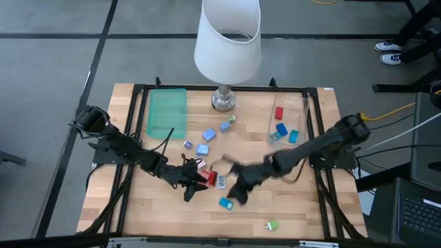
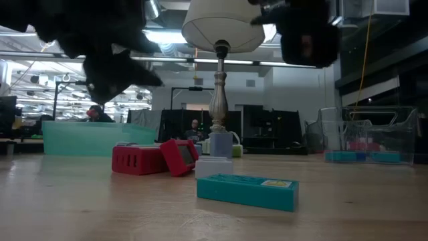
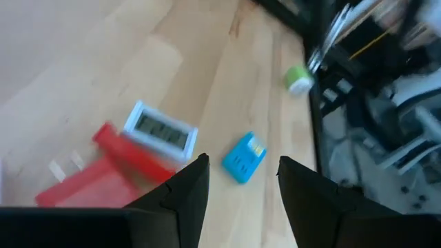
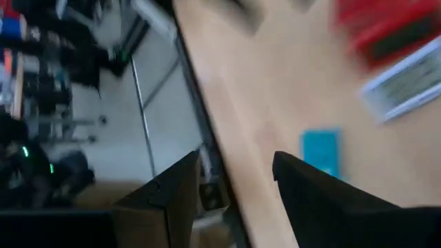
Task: Pick & Place Office items
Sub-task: Put the light blue digital timer into the transparent bin
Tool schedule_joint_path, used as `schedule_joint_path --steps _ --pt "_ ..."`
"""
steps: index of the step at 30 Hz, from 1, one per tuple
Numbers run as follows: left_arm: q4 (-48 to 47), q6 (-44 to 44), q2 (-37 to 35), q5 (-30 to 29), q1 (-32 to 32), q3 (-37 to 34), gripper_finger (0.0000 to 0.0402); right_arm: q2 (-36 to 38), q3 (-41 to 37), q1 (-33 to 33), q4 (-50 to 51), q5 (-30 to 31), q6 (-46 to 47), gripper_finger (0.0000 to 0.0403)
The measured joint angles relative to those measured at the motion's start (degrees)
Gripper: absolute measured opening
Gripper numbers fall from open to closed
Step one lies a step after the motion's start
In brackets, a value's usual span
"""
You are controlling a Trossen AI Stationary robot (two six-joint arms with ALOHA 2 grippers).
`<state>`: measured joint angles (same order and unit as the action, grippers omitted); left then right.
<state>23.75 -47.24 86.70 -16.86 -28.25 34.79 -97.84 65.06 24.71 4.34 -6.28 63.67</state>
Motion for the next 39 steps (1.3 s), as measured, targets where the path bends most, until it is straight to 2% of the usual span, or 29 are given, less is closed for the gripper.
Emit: schedule_joint_path --steps 3,7,13,19,24,33,39 --pt "-4.7 0.1 -0.3 -0.1 -1.0 0.0 0.0168 -6.5 7.7 3.1 7.4 0.3 -1.7 0.0194" --pt "-8.4 1.5 -2.2 0.6 -2.2 0.0 0.0168 -15.1 21.6 5.8 20.9 5.1 -6.9 0.0194" --pt "-12.0 2.4 -5.1 1.8 -3.6 0.0 0.0168 -28.1 40.9 6.5 41.7 8.3 -12.2 0.0194" --pt "-13.7 1.7 -6.5 2.2 -4.7 0.0 0.0168 -37.2 54.1 6.0 51.0 8.4 -16.8 0.0194" --pt "-13.9 0.7 -6.9 4.5 -5.4 0.0 0.0168 -39.0 56.6 4.2 58.9 8.7 -18.3 0.0194" --pt "-13.7 -3.2 -6.9 8.2 -5.4 0.0 0.0168 -38.8 56.5 2.0 59.6 8.1 -21.7 0.02" --pt "-13.7 -6.3 -6.9 10.8 -5.4 0.0 0.0168 -38.8 56.5 2.0 59.6 10.5 -20.8 0.022"
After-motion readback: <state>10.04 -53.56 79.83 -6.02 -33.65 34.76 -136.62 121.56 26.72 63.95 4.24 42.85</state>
